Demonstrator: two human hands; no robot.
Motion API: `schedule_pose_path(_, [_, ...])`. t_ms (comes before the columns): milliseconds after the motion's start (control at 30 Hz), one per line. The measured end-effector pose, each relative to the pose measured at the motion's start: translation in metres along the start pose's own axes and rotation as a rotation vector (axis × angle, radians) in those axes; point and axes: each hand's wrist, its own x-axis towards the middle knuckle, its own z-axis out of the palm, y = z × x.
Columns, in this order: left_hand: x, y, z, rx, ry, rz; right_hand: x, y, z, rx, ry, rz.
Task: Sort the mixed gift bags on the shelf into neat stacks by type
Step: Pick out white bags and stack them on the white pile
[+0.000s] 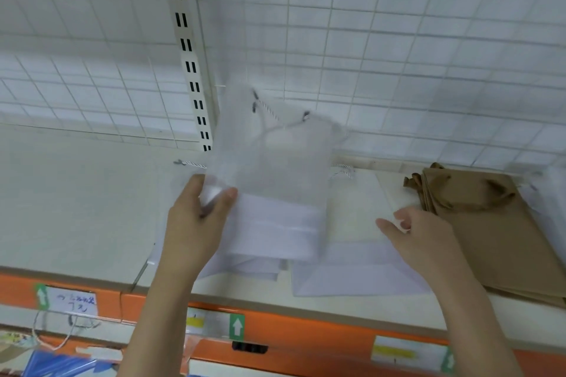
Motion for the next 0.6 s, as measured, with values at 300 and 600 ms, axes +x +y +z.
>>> schedule_pose_path(300, [-0.007,-0.011,0.001,-0.128,0.031,-0.085,0.016,-0.011,0.004,-0.373,-0.312,0.143])
schedule_pose_path(600, [-0.007,-0.011,0.021,-0.193,0.052,-0.085,0.013,-0.023,-0.008,-0.103,-0.228,0.109])
